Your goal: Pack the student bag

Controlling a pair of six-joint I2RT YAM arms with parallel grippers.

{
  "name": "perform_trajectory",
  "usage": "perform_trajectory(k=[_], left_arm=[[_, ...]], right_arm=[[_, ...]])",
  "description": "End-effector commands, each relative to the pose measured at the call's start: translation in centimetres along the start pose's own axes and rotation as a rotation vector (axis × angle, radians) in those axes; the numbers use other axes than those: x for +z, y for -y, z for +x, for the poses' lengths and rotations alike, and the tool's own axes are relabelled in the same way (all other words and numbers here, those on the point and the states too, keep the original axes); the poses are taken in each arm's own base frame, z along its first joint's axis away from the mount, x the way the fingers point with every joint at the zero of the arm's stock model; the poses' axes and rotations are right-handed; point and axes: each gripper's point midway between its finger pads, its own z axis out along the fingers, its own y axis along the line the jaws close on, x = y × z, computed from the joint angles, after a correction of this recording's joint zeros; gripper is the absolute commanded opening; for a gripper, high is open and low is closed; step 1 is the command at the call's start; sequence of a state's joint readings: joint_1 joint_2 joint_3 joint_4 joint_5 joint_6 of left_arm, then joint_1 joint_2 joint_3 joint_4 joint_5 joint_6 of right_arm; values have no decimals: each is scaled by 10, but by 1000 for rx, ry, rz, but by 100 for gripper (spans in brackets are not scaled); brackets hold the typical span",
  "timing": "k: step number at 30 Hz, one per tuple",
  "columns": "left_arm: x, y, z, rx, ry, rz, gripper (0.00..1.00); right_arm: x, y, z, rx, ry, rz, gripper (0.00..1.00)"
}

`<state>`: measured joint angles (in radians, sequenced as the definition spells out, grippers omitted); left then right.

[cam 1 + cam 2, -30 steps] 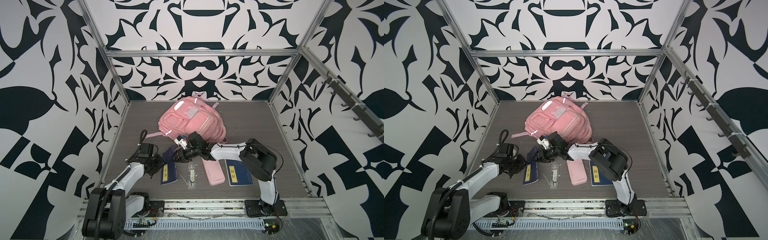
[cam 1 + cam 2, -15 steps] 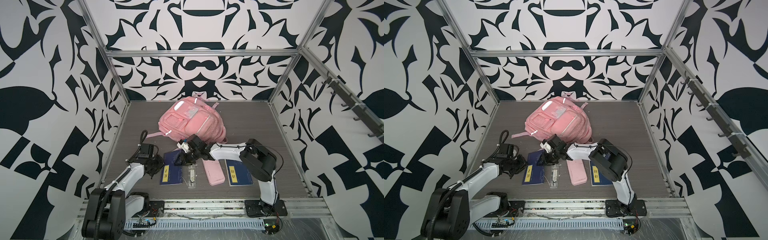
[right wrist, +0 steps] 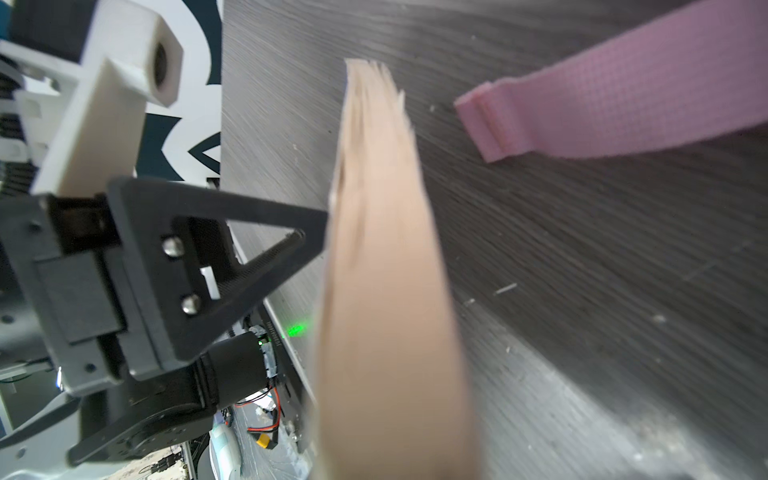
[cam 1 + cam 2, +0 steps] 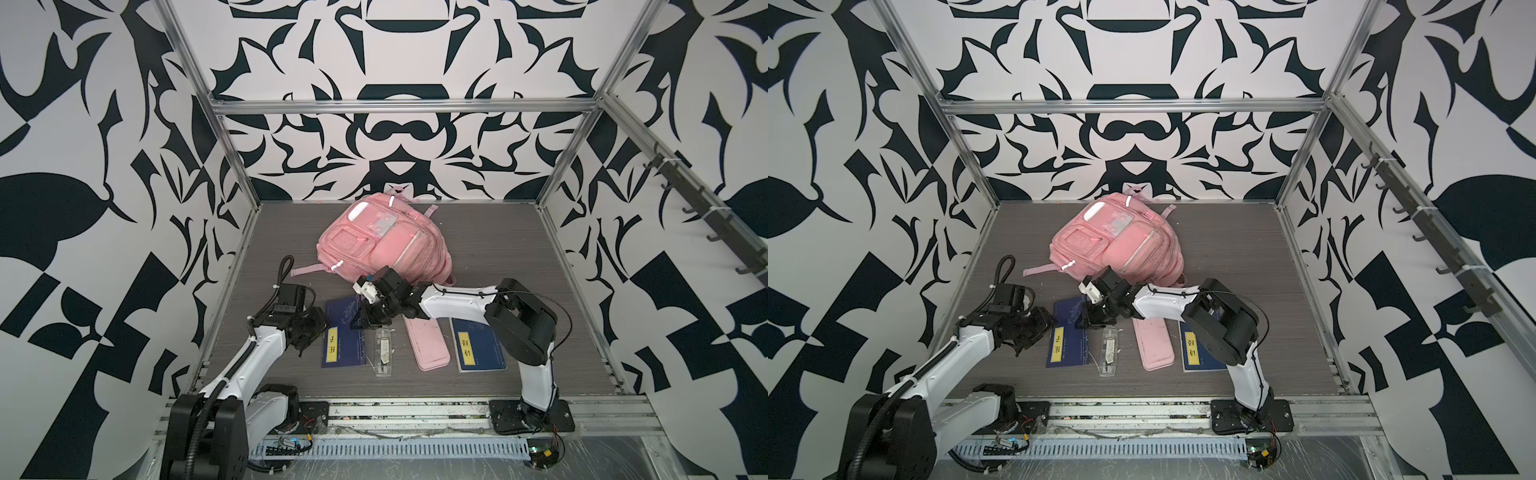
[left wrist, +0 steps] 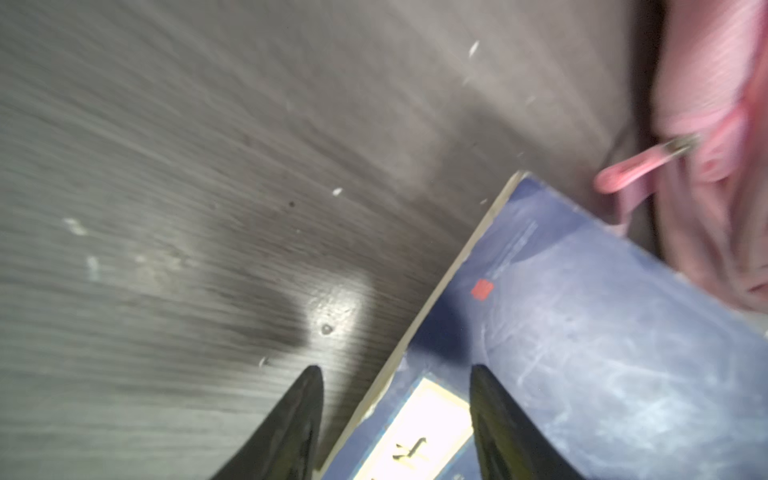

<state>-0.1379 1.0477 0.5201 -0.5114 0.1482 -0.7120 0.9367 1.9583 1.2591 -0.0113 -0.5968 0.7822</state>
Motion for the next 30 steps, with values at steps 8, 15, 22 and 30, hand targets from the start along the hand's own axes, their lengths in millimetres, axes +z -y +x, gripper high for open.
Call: perform_trajectory(k=[8, 15, 22, 30], left_arm=[[-36, 34, -37, 142, 99, 17, 68], [-39, 77, -53, 253, 133, 49, 70], [-21, 149, -49, 471, 123, 22, 70], [24, 224, -24, 837, 116, -117, 70]], right_arm=[[-111, -41, -50, -89, 258, -77, 0], [-191, -4, -65, -30, 420, -24, 0], [-281, 36, -66, 53, 614, 6, 0], [-367, 73, -45, 156, 831, 42, 0]])
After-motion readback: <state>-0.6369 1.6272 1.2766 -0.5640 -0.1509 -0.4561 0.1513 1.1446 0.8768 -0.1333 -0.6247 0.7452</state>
